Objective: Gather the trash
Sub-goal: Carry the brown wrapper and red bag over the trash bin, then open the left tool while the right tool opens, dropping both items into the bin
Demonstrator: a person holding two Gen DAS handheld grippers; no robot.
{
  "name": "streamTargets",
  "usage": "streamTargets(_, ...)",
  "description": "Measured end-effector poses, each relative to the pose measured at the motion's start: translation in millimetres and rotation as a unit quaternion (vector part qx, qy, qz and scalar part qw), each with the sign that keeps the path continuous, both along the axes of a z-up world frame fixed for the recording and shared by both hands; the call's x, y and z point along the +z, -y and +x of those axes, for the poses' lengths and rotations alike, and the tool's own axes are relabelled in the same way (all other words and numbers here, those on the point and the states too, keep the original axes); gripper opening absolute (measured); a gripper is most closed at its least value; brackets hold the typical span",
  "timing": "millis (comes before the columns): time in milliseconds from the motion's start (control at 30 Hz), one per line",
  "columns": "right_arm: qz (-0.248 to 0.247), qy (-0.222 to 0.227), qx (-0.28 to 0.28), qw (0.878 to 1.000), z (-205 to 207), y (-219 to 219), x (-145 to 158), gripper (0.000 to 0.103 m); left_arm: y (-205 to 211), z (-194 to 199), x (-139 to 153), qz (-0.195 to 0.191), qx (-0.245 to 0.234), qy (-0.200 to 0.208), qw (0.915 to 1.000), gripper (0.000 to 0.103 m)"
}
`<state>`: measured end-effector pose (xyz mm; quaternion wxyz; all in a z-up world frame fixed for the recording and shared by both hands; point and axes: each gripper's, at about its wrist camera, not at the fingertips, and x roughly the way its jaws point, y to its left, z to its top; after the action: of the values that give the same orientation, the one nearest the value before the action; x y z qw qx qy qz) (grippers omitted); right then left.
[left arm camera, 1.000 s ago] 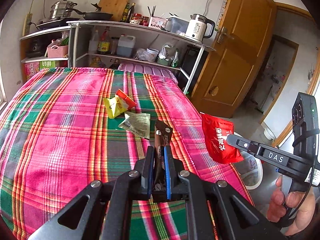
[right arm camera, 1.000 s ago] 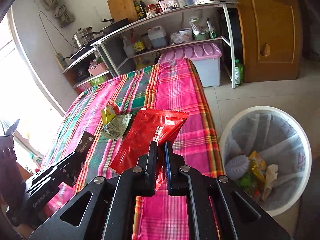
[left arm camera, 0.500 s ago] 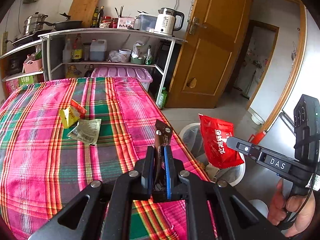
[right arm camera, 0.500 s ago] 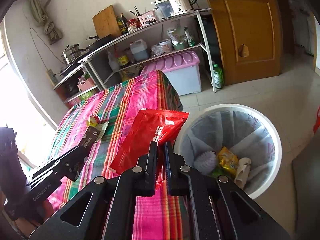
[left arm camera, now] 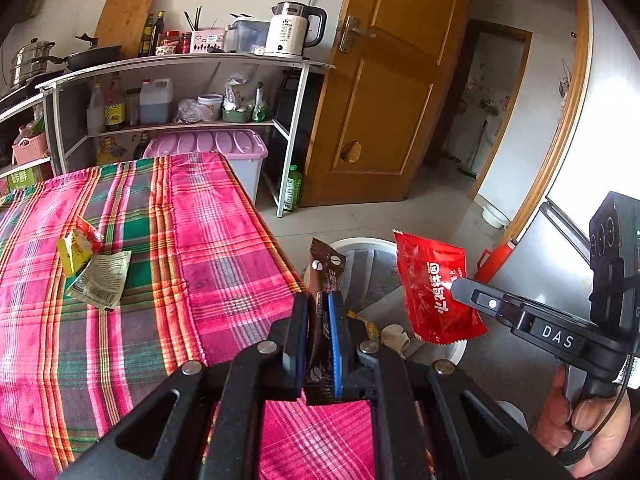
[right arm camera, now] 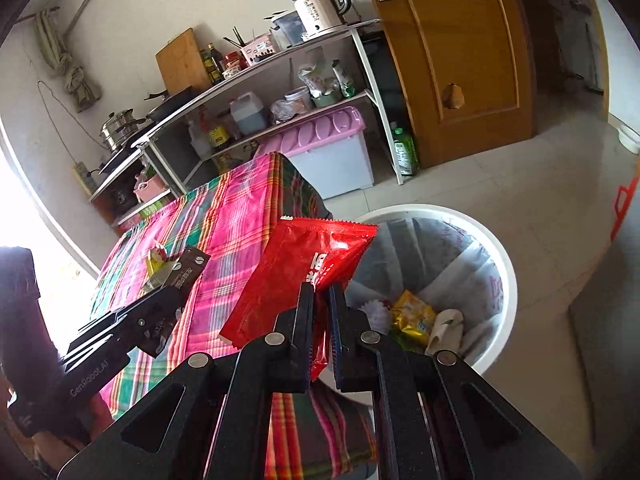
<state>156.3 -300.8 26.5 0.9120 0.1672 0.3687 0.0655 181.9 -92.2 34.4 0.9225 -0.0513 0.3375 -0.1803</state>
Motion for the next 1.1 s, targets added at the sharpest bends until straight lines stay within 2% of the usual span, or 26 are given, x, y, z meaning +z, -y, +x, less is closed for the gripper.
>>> streamTargets(233, 0.005, -0.006, -0.023, 1.000, 0, 20, -7, 0.008, 21, 9, -3, 0.002, -0.019, -0.001, 0.9998, 0.010)
streamTargets(767, 0.012, -0.032, -0.058, 0.998, 6, 54, -29, 0.008, 62, 34, -26, 0.007, -0.053, -0.037, 0.9979, 0.011)
streamTargets(1100, 0.035, -0.062, -0.070, 0.995, 16, 71, -50, 0.009, 81, 49, -43, 0.010, -0.065, -0.064, 0.9958, 0.011)
